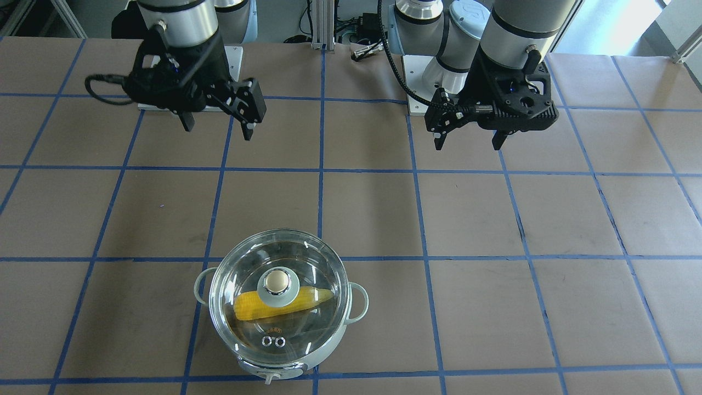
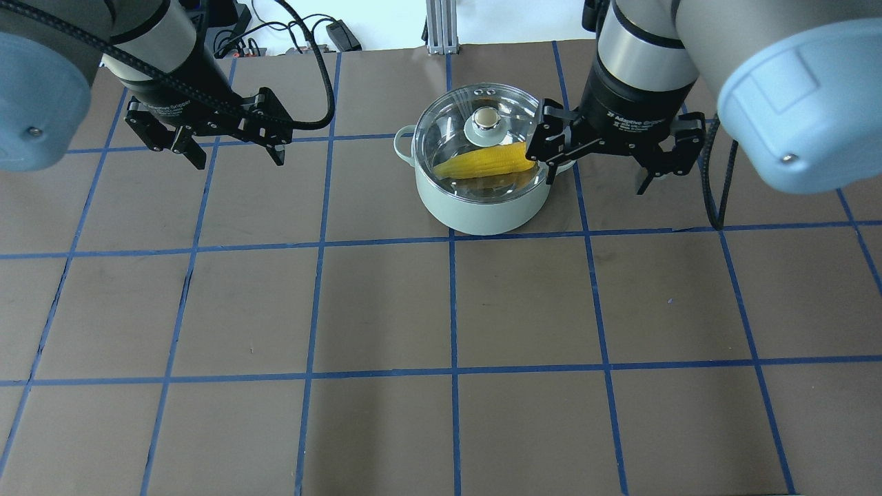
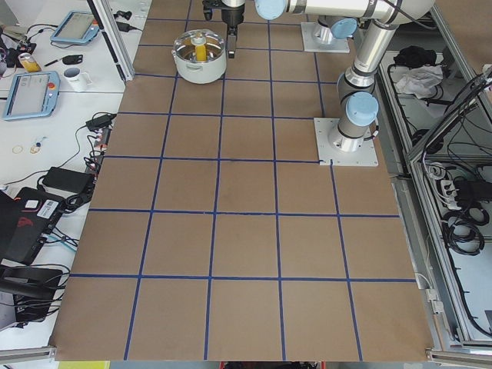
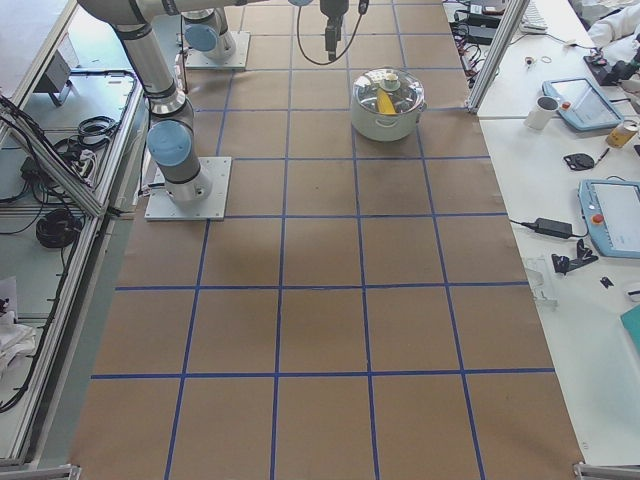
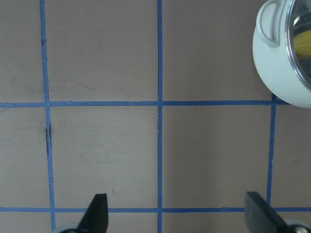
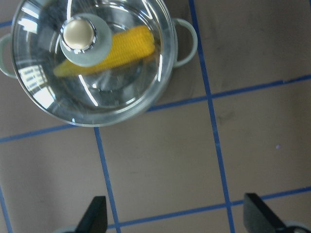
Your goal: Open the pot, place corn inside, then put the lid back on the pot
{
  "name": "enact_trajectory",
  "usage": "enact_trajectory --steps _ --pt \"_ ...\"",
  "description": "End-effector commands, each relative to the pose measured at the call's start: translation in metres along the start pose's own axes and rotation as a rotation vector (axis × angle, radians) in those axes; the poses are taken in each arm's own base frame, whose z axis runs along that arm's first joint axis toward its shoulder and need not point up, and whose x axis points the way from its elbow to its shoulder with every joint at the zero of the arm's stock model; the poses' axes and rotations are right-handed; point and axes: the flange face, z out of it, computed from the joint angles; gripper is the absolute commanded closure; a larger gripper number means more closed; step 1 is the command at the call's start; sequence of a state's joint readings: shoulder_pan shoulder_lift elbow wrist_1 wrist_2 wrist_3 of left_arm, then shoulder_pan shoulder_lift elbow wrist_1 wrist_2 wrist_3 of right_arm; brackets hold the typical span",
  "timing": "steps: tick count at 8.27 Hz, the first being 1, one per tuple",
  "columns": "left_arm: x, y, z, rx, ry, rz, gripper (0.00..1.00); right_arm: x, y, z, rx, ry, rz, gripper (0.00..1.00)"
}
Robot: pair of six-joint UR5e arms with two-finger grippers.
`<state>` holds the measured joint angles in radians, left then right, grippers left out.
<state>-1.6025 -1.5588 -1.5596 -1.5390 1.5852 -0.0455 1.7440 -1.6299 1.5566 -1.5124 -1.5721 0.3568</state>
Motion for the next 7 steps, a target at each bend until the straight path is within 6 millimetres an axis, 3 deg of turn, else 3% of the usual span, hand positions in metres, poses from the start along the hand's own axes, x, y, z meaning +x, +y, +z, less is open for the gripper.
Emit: enact_trajectory --steps 1,2,3,7 --pt "-0.001 0.003 -0.004 0.008 -0.007 0.001 0.0 0.012 0.01 -0.007 -0.015 -0.027 -0.126 0.0" --pt "-0.001 0.002 -0.002 0.005 -0.007 0.001 0.0 0.027 0.001 -0.01 -0.007 -0.029 -0.16 0.0" --pt "-0.001 0.002 -0.002 0.005 -0.007 0.001 0.0 0.031 -0.002 -0.009 -0.01 -0.031 -0.083 0.0" --pt "-0.001 0.003 -0.004 0.008 -0.008 0.001 0.0 0.029 -0.012 -0.013 0.056 -0.048 -0.065 0.0"
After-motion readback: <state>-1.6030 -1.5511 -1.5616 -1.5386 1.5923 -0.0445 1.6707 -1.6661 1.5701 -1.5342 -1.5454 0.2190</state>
